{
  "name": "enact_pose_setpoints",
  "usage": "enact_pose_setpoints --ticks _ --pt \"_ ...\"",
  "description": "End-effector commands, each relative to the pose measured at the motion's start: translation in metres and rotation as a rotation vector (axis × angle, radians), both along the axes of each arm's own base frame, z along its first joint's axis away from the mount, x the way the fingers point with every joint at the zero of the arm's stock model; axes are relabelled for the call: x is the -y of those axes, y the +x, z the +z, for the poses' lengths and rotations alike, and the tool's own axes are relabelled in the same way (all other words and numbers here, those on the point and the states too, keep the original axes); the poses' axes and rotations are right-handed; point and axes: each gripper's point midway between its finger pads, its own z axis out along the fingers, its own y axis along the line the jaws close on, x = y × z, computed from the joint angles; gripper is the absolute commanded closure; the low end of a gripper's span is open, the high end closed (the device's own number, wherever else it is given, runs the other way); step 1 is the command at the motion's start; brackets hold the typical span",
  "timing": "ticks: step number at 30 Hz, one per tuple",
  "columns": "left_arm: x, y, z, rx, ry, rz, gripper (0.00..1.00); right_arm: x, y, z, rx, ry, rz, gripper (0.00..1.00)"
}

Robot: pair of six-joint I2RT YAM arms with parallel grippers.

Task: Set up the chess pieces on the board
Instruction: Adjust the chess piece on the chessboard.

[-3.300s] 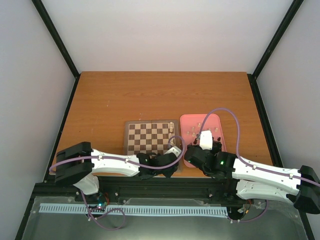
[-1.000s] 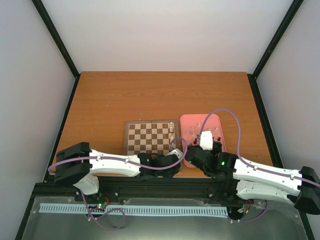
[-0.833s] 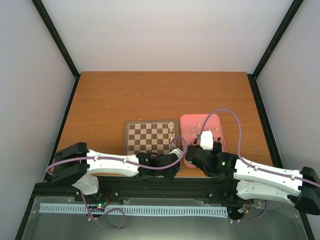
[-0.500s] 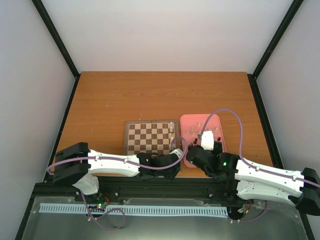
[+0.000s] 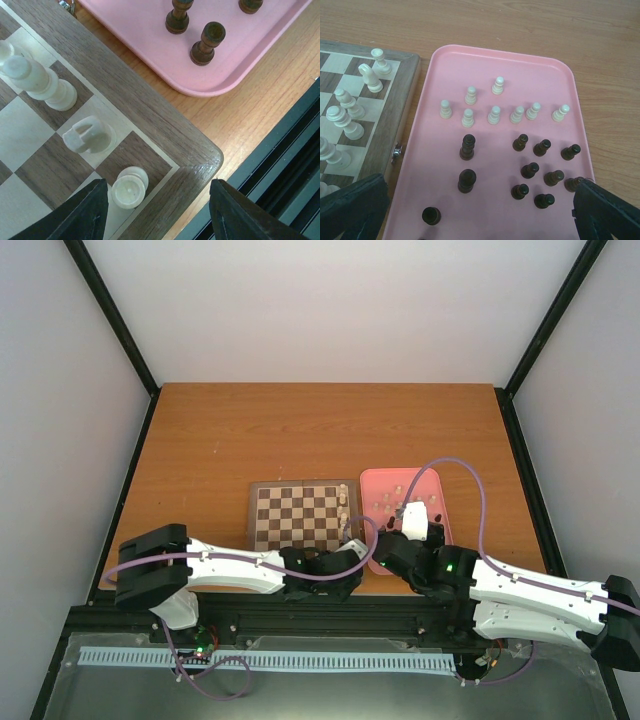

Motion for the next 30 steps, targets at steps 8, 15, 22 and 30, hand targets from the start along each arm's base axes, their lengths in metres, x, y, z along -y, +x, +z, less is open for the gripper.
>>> enact_pose_setpoints --ticks 8,15,22,30 --pt "0.016 -0.004 0.004 0.002 -0.042 -0.018 0.42 0.001 0.003 0.003 0.027 0.015 -0.021 0.0" --pt "0.019 -0.004 0.004 -0.001 -0.046 -0.023 0.42 0.001 0.003 0.002 0.026 0.015 -0.019 0.0" --pt "0.021 -0.005 0.004 -0.003 -0.054 -0.027 0.42 0.0 0.003 0.002 0.024 0.014 -0.016 0.0" --pt "0.025 -0.006 0.006 -0.007 -0.064 -0.036 0.42 0.0 0.003 0.002 0.024 0.016 -0.017 0.0"
